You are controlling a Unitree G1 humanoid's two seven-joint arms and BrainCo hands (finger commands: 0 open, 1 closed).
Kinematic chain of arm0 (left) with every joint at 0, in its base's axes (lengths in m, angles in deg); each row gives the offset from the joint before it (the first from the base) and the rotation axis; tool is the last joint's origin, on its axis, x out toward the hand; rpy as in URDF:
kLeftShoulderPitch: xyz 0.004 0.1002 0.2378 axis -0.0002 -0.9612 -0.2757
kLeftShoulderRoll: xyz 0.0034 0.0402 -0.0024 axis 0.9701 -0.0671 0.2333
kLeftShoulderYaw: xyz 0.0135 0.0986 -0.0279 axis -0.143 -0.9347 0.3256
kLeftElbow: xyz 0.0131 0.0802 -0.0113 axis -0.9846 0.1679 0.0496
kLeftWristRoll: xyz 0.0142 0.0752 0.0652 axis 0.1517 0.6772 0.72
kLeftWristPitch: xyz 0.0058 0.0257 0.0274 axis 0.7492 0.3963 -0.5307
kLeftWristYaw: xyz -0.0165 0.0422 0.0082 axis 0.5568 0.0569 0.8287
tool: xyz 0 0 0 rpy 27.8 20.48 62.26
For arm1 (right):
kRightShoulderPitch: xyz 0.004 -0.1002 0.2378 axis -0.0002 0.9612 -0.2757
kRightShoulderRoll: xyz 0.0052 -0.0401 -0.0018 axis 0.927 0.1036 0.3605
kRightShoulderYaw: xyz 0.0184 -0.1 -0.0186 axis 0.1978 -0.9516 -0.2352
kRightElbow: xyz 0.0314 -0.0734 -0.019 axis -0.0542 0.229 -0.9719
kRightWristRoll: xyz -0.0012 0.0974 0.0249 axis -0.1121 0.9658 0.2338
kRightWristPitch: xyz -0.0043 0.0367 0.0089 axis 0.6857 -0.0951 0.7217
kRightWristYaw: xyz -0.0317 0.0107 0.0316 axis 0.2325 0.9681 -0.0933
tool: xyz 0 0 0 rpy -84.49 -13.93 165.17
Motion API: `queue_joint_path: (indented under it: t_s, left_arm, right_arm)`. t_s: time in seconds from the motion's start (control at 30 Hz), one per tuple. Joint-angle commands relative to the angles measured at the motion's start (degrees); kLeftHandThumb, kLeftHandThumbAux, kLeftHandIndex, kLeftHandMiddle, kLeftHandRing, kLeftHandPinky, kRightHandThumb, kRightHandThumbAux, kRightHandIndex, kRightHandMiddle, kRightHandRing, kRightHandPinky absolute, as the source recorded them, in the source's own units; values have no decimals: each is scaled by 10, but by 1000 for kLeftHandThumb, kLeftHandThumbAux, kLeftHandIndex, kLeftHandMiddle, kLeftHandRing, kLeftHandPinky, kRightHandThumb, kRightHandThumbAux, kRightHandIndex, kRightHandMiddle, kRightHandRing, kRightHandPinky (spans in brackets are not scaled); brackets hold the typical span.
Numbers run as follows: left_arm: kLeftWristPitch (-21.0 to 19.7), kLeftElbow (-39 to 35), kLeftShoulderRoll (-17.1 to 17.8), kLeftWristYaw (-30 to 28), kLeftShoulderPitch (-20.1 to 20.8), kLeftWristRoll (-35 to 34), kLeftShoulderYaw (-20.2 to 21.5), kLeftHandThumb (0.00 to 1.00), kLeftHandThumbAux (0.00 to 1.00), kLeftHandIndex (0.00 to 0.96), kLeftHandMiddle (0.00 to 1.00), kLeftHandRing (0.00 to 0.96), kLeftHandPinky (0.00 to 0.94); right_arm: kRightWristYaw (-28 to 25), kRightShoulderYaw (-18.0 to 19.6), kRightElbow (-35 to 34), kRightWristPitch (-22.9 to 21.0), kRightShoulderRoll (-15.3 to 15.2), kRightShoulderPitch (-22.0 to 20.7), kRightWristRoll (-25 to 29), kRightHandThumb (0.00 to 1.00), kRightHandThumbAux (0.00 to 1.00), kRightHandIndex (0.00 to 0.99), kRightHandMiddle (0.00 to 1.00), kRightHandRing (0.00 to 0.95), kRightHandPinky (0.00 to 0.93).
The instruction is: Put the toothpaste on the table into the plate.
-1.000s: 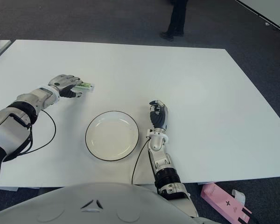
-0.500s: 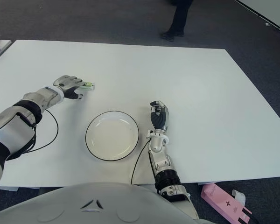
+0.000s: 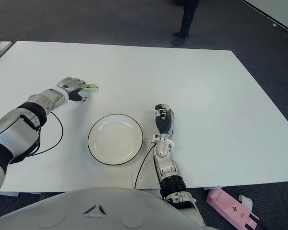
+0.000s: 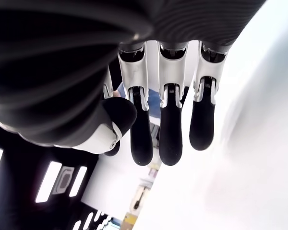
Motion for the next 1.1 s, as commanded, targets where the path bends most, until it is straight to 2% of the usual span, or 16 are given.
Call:
queue_joint_path:
  t_s: [0.03, 0.3, 0.47, 0.8, 1.1]
  left_arm:
    - [-4, 10, -11, -36, -26, -11, 10, 453, 285, 0, 0, 0, 2]
    - [-13, 10, -13, -71, -41, -50, 45, 485, 289, 0, 0, 0, 4]
    - [-22, 8, -16, -103, -46, -69, 61, 494, 290, 0, 0, 0, 78]
    - [-17, -11, -17, -188, -63, -129, 110, 502, 340, 0, 6, 20, 136]
    - [8, -27, 2, -238, -86, -149, 124, 489, 367, 31, 57, 86, 160]
  right_arm:
    - [-5, 3, 8, -7, -4, 19, 2, 832, 694, 403, 470, 488, 499]
    - [-6, 3, -1, -5, -6, 25, 1, 832, 694, 401, 471, 497, 504]
    - [-9, 1, -7, -9, -8, 28, -2, 831, 695, 397, 473, 501, 515]
    - [-19, 5, -9, -19, -9, 25, 3, 829, 697, 384, 484, 531, 571]
    - [-17, 1, -7, -24, -12, 19, -6, 832, 694, 398, 474, 505, 518]
